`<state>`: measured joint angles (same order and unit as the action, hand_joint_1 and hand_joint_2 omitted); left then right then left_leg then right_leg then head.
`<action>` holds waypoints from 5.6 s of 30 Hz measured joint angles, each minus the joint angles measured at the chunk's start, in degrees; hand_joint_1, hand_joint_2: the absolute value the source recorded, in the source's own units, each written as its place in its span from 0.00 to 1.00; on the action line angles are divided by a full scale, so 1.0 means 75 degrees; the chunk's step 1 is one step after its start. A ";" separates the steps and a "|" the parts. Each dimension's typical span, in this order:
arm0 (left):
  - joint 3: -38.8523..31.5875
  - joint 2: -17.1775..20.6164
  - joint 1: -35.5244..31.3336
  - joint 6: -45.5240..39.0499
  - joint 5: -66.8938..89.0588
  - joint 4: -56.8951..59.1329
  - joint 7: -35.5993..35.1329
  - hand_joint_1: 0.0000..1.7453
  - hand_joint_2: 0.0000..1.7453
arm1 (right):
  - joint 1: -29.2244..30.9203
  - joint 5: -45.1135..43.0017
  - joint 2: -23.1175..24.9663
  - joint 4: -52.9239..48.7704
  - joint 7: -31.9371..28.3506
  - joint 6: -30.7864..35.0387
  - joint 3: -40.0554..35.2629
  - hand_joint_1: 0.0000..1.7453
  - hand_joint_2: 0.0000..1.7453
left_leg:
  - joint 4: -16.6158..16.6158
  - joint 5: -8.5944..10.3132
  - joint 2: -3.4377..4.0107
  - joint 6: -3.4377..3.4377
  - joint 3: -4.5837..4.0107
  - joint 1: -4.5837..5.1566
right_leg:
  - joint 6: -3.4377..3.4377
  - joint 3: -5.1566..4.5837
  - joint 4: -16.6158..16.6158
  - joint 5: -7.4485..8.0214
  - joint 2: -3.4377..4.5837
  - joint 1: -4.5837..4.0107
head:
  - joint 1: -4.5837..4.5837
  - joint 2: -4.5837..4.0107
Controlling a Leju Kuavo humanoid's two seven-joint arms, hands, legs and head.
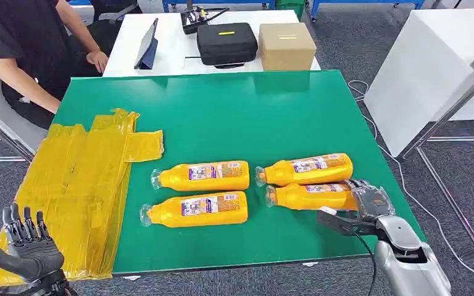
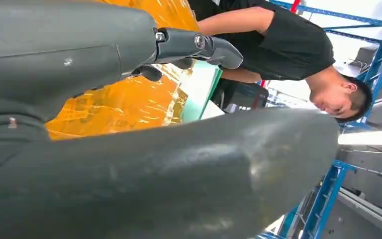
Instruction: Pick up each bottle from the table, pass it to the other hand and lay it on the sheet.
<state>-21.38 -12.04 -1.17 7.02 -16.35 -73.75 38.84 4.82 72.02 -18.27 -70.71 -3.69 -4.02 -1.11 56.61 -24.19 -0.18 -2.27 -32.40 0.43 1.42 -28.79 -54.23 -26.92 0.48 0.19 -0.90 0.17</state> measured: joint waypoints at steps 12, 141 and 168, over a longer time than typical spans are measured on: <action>0.0000 0.0023 -0.0117 -0.0038 0.0000 0.0099 0.0000 0.00 0.00 | 0.0030 -0.0128 -0.0076 0.0061 -0.0023 -0.0096 -0.0076 1.00 1.00 | 0.0000 0.0000 0.0008 0.0000 0.0013 -0.0001 | 0.0000 0.0009 0.0000 0.0003 0.0006 0.0000 | 0.0000 0.0000; 0.2602 -0.0420 -0.1039 0.0411 0.0737 -0.0851 -0.2186 1.00 1.00 | 0.3012 -0.1463 0.5213 0.2693 0.3264 0.3276 -0.6639 0.00 0.00 | 0.0003 0.0047 -0.0009 0.0013 -0.0158 -0.0006 | -0.0017 -0.0079 -0.0036 0.0014 -0.0023 -0.0003 | 0.0000 0.0000; 0.2620 -0.0571 -0.0941 -0.2623 0.3518 -0.1781 -0.1282 1.00 1.00 | 0.1934 -0.2498 0.5068 0.0612 0.1151 0.3914 -0.3955 0.00 0.00 | 0.0002 0.0047 -0.0010 0.0013 -0.0160 -0.0006 | -0.0017 -0.0081 -0.0036 0.0013 -0.0025 -0.0003 | 0.0000 0.0000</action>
<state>-1.73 -16.33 -8.23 -12.66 10.03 -87.10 29.22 19.33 53.29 19.74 -66.12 4.94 25.33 -30.77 56.63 -23.84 -0.25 -2.17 -33.60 0.39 1.29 -29.40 -54.50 -26.82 0.29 0.17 -0.90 0.17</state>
